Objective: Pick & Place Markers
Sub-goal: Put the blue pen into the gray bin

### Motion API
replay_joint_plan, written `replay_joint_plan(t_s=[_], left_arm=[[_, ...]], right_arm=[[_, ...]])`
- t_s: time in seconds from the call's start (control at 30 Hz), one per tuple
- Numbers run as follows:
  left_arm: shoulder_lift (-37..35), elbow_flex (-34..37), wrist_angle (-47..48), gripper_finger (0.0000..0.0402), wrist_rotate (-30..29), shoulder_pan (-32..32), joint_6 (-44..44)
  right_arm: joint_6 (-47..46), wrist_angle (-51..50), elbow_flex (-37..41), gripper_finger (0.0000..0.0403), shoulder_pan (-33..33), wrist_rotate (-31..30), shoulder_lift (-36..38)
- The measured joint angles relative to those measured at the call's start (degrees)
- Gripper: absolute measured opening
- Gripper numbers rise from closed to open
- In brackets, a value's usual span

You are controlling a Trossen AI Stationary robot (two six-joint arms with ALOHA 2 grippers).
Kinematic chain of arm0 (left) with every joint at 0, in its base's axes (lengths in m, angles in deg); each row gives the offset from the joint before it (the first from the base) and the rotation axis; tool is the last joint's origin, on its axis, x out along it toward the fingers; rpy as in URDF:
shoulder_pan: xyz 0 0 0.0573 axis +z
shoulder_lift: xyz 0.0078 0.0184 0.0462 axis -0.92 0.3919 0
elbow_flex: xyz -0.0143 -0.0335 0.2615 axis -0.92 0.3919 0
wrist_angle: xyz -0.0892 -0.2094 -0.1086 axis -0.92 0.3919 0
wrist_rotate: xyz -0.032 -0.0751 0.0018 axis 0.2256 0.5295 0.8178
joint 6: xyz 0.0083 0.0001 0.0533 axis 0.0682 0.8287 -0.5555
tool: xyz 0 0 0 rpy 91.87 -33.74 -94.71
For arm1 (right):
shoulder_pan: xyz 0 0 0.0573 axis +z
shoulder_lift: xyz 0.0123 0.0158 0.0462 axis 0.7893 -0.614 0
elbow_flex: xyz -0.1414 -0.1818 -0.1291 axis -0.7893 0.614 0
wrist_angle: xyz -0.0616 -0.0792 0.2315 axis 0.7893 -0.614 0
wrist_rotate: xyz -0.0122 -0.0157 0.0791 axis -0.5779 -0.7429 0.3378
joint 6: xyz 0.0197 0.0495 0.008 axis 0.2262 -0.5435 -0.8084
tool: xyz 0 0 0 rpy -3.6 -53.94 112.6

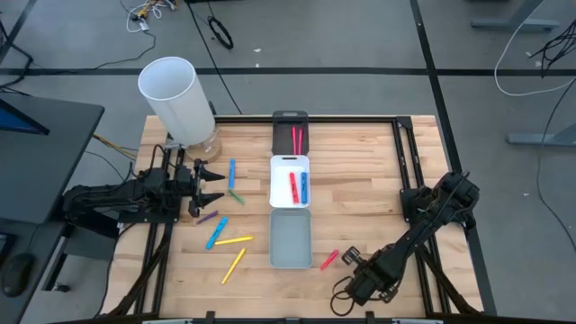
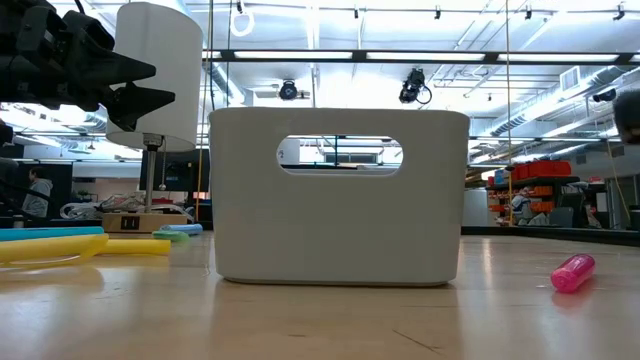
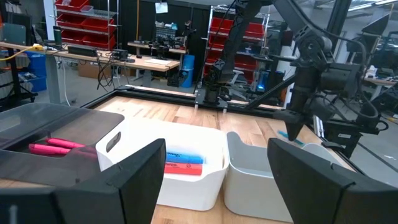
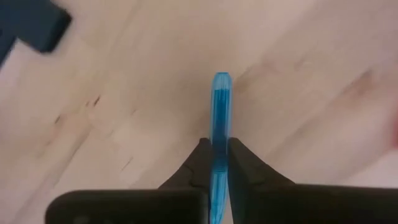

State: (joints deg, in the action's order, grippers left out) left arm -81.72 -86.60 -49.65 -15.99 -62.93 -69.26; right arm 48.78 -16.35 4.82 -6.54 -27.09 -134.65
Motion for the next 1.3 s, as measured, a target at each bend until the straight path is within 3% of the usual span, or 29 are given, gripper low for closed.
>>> replay_joint_plan(t_s=[0.4,0.87,1.3], left_arm=[[0.0,0.0,0.0,0.0288,0.0,0.0,0.0],[0.0,0.0,0.0,0.0288,0.0,0.0,0.0],[0.0,0.0,0.0,0.0288,0.0,0.0,0.0]], right_arm=[[-3.0,-11.6,-13.7,0.0018,-3.9,0.4,0.0],[-9.4,-21.1,-30.0,0.0018,-16.1,0.2,0.0],[-34.8,-20.5,-35.0,0.0018,-24.8,0.4,0.1]])
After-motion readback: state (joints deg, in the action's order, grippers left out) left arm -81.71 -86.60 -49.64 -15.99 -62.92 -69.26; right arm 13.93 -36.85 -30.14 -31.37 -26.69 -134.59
